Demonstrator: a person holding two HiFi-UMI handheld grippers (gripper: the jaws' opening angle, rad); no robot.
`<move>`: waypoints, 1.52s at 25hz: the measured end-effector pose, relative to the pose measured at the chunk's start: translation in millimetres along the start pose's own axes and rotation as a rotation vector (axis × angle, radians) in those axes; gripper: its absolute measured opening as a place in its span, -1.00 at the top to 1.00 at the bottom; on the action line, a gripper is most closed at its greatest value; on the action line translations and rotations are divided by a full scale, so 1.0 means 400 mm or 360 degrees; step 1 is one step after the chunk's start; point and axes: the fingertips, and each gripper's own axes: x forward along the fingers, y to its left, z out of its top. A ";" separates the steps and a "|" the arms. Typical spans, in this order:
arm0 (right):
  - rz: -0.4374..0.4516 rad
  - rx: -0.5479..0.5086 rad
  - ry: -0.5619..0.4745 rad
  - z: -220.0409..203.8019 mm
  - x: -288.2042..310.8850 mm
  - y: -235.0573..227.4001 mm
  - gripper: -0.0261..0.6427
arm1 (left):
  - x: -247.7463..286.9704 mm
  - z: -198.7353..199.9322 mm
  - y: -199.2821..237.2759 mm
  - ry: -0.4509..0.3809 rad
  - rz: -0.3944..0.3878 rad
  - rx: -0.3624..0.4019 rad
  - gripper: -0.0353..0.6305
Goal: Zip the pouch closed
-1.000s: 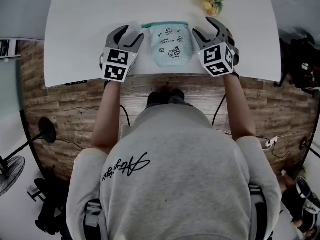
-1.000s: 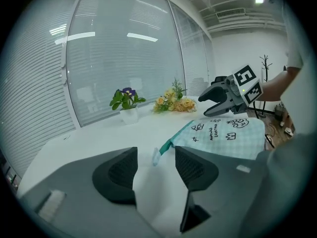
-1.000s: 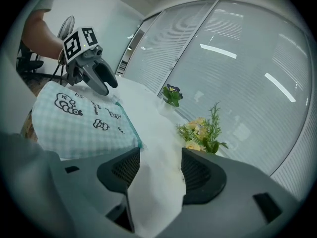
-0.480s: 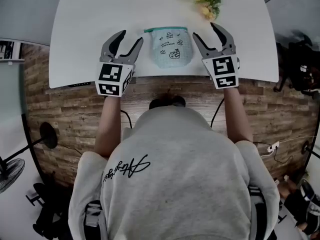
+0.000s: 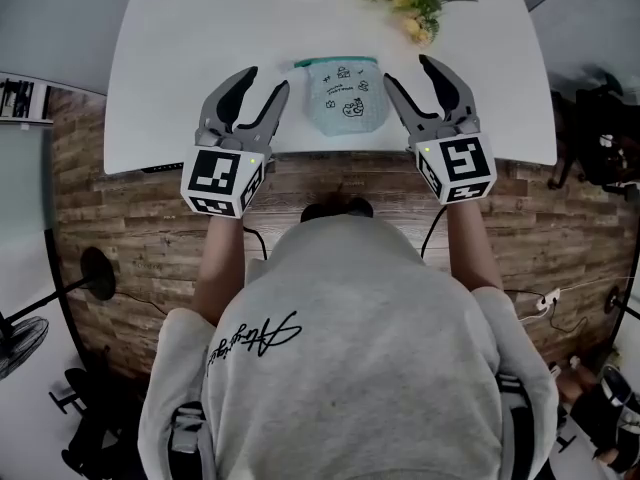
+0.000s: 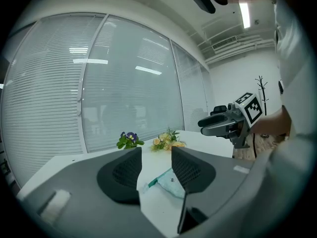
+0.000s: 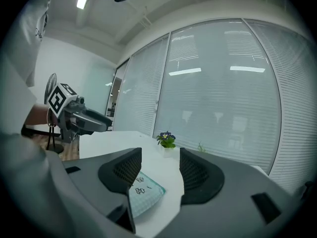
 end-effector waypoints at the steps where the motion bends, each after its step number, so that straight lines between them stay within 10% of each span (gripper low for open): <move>1: 0.0009 0.0005 -0.0013 0.008 -0.005 0.007 0.27 | -0.006 0.006 -0.005 -0.0008 -0.0005 -0.0001 0.37; 38: 0.0181 0.0126 -0.0245 0.116 -0.050 0.085 0.92 | -0.056 0.075 -0.072 -0.0156 -0.0127 -0.0063 0.89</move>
